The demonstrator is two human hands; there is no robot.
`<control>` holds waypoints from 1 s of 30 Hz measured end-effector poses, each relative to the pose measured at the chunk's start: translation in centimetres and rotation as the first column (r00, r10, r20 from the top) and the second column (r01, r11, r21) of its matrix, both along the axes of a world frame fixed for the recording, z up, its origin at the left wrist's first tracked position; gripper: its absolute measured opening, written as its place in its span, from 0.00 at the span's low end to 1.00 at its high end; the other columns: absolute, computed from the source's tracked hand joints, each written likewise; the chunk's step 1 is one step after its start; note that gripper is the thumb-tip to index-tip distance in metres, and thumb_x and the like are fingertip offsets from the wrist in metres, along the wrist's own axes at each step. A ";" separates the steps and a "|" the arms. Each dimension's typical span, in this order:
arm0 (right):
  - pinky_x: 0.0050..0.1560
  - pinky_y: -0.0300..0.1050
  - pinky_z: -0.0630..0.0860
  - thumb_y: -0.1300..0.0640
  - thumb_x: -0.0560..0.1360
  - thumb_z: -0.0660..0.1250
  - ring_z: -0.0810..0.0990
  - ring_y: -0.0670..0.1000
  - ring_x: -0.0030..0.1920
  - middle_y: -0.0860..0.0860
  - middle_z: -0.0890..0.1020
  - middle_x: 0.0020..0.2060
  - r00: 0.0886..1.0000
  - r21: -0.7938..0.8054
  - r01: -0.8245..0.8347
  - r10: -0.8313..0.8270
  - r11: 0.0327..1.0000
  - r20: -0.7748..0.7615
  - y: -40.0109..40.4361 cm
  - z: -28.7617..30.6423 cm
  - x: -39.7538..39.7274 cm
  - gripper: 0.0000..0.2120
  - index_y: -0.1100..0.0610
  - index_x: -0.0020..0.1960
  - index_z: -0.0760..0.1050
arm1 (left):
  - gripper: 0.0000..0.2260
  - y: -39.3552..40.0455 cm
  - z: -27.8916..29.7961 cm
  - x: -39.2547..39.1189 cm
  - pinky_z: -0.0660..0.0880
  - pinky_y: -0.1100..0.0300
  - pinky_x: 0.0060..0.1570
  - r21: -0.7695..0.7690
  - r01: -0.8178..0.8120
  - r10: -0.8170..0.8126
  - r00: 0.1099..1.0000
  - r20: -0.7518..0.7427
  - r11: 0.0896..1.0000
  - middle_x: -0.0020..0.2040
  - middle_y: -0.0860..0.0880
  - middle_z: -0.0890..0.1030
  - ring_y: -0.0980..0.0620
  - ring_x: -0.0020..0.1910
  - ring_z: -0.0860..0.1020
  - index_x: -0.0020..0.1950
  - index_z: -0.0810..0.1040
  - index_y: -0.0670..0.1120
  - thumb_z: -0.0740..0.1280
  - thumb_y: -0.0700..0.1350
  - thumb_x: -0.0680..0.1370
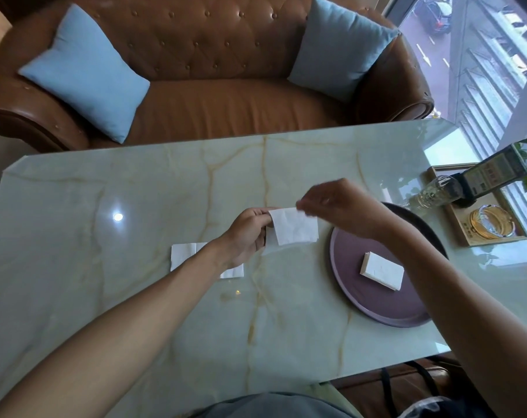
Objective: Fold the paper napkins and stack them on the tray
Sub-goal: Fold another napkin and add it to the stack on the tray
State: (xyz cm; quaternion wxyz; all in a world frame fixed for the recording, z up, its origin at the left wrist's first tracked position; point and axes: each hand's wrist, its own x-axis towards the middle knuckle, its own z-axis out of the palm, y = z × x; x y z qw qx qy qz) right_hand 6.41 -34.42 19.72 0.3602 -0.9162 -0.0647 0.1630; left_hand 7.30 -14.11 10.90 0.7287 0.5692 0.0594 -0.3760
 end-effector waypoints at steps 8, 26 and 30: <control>0.54 0.49 0.80 0.53 0.78 0.72 0.85 0.52 0.49 0.51 0.87 0.47 0.997 -0.122 -0.030 0.021 0.992 -0.069 -0.6 -2.7 1.2 0.06 0.54 0.52 0.84 | 0.23 0.6 1.5 0.5 0.79 0.57 0.48 -0.158 0.022 -0.040 0.993 -0.115 0.987 0.51 0.44 0.84 0.49 0.46 0.81 0.68 0.77 0.35 0.51 0.40 0.79; 0.46 0.48 0.78 0.54 0.78 0.72 0.84 0.51 0.41 0.50 0.87 0.41 0.998 -0.003 -0.001 0.001 1.000 -0.068 -0.6 -2.4 2.2 0.06 0.55 0.46 0.85 | 0.08 1.5 3.2 1.7 0.81 0.48 0.47 0.434 -0.049 -0.220 0.807 0.548 0.900 0.40 0.49 0.86 0.52 0.40 0.83 0.51 0.84 0.46 0.68 0.49 0.81; 0.51 0.54 0.80 0.59 0.79 0.69 0.85 0.56 0.42 0.53 0.87 0.38 0.990 0.009 0.090 -0.089 0.996 -0.105 -2.5 -2.4 2.1 0.06 0.57 0.46 0.85 | 0.08 2.8 3.3 2.4 0.79 0.50 0.41 0.429 -0.083 -0.200 0.795 0.573 0.900 0.40 0.45 0.85 0.52 0.39 0.81 0.49 0.84 0.45 0.68 0.47 0.82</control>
